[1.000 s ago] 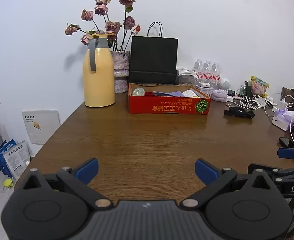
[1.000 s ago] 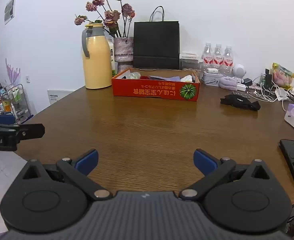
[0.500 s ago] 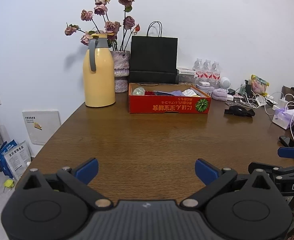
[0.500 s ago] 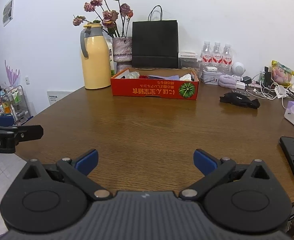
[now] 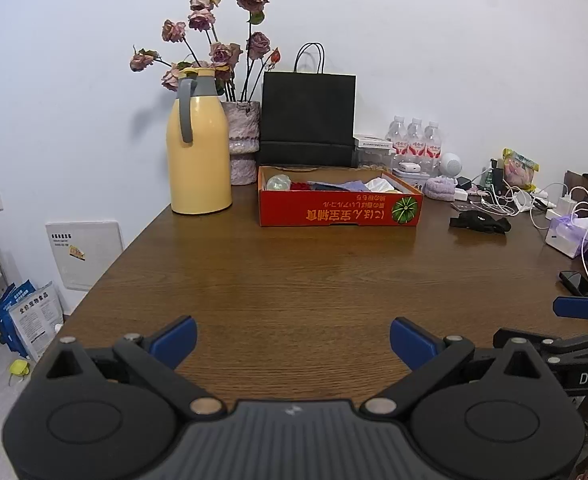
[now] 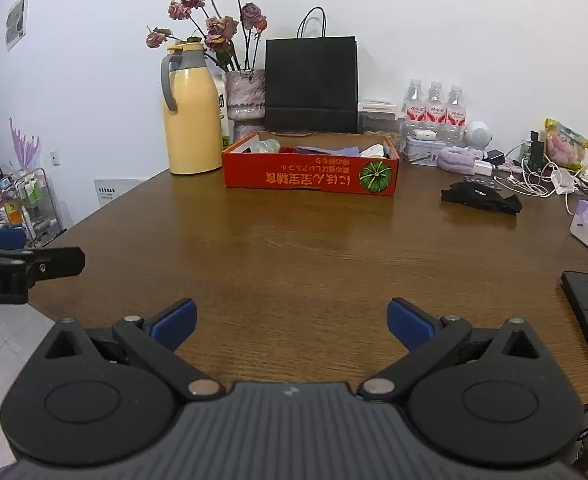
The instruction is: Organize objects
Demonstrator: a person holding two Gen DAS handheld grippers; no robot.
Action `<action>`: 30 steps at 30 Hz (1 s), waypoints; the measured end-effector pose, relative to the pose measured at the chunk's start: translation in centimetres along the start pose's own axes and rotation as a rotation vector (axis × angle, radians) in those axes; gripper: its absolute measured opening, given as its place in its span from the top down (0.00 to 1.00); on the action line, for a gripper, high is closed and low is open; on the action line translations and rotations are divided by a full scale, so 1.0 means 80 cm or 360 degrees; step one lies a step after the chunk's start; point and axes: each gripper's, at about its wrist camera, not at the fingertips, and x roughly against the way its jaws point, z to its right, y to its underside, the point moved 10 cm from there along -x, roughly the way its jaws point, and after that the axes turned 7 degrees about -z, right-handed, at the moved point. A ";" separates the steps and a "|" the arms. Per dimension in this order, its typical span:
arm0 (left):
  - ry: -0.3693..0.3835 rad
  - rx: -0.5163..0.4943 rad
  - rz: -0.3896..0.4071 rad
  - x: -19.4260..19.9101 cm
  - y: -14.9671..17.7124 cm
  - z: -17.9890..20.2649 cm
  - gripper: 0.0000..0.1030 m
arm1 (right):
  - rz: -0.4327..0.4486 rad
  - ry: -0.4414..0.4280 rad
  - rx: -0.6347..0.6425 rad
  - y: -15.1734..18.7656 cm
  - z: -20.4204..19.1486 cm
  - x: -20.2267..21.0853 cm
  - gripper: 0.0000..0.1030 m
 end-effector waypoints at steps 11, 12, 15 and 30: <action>0.0001 -0.0007 -0.0012 -0.001 0.002 0.000 0.00 | 0.0001 -0.0012 0.0020 0.000 -0.008 0.000 0.00; 0.0001 -0.0010 -0.0013 -0.001 0.002 0.001 0.00 | -0.0005 -0.0017 0.0024 0.001 -0.009 0.000 0.00; 0.0005 -0.0021 -0.0021 -0.001 0.003 0.003 0.00 | -0.0011 -0.0019 0.0042 0.003 -0.012 -0.001 0.00; -0.0030 -0.0019 -0.0142 -0.010 0.012 0.001 0.00 | -0.0021 0.0020 -0.0002 0.002 0.003 -0.002 0.00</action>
